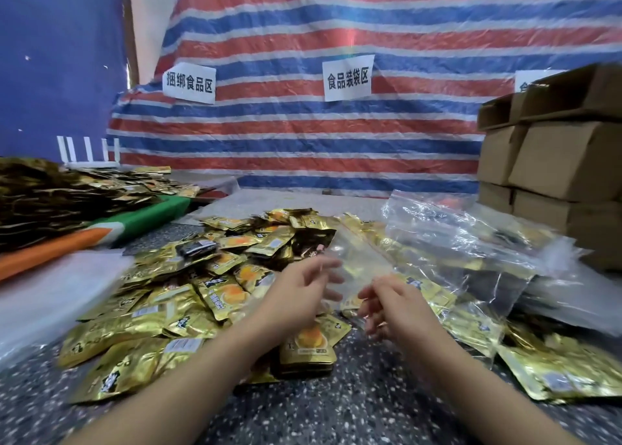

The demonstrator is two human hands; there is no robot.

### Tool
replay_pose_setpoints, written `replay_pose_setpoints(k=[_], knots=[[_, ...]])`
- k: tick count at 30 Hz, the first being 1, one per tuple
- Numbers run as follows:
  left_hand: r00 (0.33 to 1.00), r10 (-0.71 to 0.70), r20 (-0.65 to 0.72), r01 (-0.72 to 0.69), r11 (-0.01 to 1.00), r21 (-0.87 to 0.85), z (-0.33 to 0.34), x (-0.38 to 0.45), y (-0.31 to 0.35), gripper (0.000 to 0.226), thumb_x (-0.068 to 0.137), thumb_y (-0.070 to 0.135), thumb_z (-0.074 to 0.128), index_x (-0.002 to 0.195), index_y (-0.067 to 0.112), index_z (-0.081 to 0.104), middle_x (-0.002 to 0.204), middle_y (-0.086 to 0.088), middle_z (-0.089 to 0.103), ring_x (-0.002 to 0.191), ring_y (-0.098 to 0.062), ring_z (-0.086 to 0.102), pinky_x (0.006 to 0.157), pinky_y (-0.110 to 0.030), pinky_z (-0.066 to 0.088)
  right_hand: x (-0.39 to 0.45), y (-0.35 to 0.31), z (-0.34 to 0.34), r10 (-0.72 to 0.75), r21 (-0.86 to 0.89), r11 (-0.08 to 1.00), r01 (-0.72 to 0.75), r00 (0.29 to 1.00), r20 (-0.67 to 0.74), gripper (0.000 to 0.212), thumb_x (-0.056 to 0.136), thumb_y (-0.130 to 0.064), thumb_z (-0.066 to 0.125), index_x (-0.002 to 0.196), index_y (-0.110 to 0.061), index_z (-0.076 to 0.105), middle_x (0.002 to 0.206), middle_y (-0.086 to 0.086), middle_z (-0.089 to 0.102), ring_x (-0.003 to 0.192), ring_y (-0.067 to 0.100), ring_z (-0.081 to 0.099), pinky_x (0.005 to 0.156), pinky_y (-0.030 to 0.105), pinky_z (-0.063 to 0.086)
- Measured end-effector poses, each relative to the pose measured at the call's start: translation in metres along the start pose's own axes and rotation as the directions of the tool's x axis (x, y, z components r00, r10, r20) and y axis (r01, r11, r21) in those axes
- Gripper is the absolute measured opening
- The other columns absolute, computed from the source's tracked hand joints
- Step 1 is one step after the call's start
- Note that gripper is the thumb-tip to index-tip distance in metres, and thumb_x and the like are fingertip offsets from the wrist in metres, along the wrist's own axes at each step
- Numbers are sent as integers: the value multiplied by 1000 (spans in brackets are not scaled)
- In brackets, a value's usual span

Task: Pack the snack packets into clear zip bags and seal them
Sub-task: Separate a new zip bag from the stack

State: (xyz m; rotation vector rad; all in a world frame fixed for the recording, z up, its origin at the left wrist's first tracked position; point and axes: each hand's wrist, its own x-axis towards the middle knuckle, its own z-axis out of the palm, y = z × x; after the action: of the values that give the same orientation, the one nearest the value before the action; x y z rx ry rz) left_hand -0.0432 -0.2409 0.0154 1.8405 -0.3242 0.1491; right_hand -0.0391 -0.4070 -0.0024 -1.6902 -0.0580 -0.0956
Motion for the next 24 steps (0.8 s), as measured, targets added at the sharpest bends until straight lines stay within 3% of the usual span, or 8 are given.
replay_pose_setpoints(k=[5, 9, 11, 12, 15, 18, 21, 24], knots=[[979, 146, 140, -165, 977, 136, -5, -2, -3, 33, 104, 9, 42, 126, 23, 61, 116, 5, 68, 97, -3, 67, 79, -22, 56, 5, -6, -13, 195, 280, 938, -203, 979, 58, 46, 108, -37, 30, 93, -2, 57, 56, 7, 64, 43, 17, 52, 39, 24, 42], [951, 202, 233, -277, 891, 360, -6, -8, -10, 27, 100, 17, 49, 99, 35, 69, 88, 11, 71, 77, -6, 64, 71, -27, 53, 7, -3, -16, 244, 298, 919, -257, 966, 81, 61, 104, -53, 26, 91, -2, 56, 57, 9, 62, 42, 16, 53, 38, 23, 42], [939, 192, 285, -302, 857, 418, -4, -10, -15, 25, 97, 19, 50, 104, 32, 71, 82, 15, 68, 70, 1, 58, 65, -17, 47, 8, -1, -16, 249, 278, 925, -259, 966, 69, 67, 101, -62, 26, 96, -4, 58, 62, 10, 65, 42, 16, 56, 38, 23, 42], [932, 184, 311, -315, 836, 449, -4, -11, -18, 24, 96, 26, 52, 110, 32, 69, 90, 19, 67, 76, 7, 57, 68, -12, 43, 7, -1, -16, 245, 259, 933, -251, 968, 56, 63, 100, -64, 28, 100, -9, 60, 68, 9, 69, 44, 16, 60, 40, 24, 44], [901, 190, 389, -380, 780, 497, -5, -11, -22, 40, 90, 59, 54, 119, 33, 65, 111, 24, 65, 95, 18, 54, 77, -3, 38, 3, -5, -17, 212, 123, 970, -209, 977, -10, 39, 101, -51, 41, 101, -18, 62, 70, 2, 74, 54, 16, 70, 56, 30, 55], [891, 172, 419, -383, 780, 494, -5, -12, -21, 59, 81, 76, 49, 118, 32, 65, 112, 23, 65, 88, 18, 54, 71, -7, 38, 2, -7, -19, 196, 4, 981, -196, 978, -67, 23, 96, -17, 47, 78, -7, 56, 47, 0, 59, 39, 14, 56, 49, 27, 43], [904, 179, 389, -388, 727, 567, -5, -10, -20, 58, 85, 75, 41, 113, 31, 66, 110, 21, 64, 92, 12, 54, 78, -16, 45, 4, -10, -21, 193, 46, 981, -189, 977, -88, 20, 93, -6, 48, 75, -6, 55, 61, 8, 51, 54, 22, 50, 50, 30, 43], [926, 229, 301, -374, 682, 629, -7, -6, -21, 35, 93, 56, 51, 105, 28, 68, 109, 18, 64, 100, 4, 55, 90, -24, 47, 7, -9, -25, 191, 92, 979, -184, 979, -71, 25, 96, -8, 52, 72, -9, 56, 56, 1, 45, 48, 15, 41, 45, 26, 34]])
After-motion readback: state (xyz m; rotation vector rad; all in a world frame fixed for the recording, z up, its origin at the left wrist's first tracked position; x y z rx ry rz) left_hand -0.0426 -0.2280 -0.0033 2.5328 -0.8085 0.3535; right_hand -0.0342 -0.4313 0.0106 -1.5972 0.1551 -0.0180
